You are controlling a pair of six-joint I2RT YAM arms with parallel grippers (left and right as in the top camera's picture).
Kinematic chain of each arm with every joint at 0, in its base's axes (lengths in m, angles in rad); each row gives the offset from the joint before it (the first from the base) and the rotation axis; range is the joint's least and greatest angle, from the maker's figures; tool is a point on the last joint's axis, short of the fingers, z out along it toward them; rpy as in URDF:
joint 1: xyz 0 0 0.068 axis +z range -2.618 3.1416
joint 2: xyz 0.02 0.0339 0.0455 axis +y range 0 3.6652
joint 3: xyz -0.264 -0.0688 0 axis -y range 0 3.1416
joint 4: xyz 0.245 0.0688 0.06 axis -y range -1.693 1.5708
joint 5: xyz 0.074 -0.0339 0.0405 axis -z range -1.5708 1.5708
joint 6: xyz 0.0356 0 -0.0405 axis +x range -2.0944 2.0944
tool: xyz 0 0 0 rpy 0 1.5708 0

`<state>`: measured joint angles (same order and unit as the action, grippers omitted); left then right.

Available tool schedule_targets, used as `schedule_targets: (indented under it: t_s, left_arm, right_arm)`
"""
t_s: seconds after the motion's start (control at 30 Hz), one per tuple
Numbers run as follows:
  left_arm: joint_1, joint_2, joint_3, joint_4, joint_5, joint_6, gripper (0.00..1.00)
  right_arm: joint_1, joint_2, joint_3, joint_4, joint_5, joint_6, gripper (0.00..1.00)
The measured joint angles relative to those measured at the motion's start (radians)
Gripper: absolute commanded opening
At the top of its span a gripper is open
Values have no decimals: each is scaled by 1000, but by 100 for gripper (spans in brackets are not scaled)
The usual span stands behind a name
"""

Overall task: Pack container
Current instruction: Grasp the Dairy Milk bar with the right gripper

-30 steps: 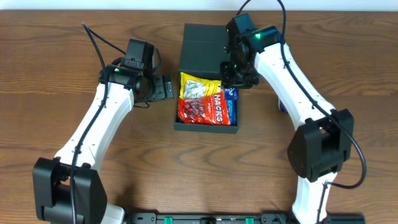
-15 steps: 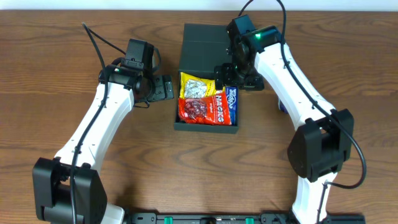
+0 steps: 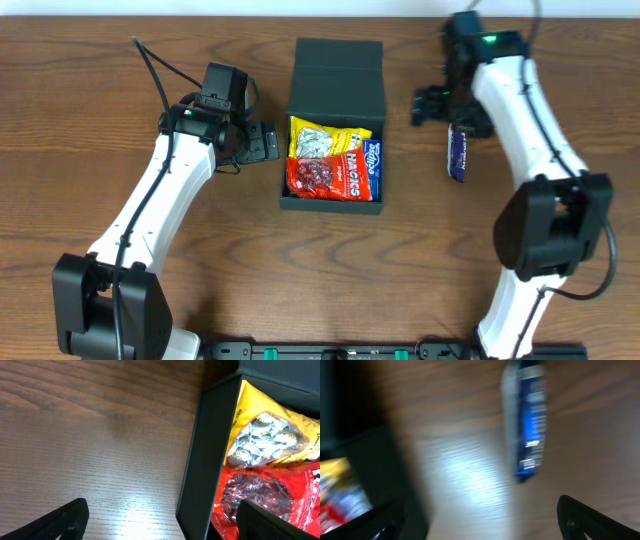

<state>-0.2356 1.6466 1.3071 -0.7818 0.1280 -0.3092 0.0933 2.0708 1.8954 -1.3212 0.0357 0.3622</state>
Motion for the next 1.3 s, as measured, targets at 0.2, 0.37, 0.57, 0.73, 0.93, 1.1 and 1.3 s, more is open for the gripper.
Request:
schedule_targets:
  t_s: [0.2, 0.37, 0.57, 0.73, 0.93, 1.1, 1.3]
  left_arm:
    - [0, 0, 0, 0, 0, 0, 95]
    - [0, 0, 0, 1, 0, 0, 95]
    - [0, 0, 0, 0, 0, 0, 95]
    - [0, 0, 0, 0, 0, 0, 95]
    - [0, 0, 0, 0, 0, 0, 95]
    - [0, 0, 0, 0, 0, 0, 95]
    - [0, 0, 0, 0, 0, 0, 95]
  right_arm:
    - [-120, 0, -66, 87, 30, -57, 92]
    - [-145, 0, -174, 199, 32, -84, 83]
    - [-133, 0, -272, 318, 32, -104, 72]
    - [-116, 0, -352, 362, 26, -111, 66]
    - [-116, 0, -423, 394, 8, -111, 60]
    - [-116, 0, -436, 403, 3, -111, 45]
    - [-115, 0, -451, 409, -2, -118, 33]
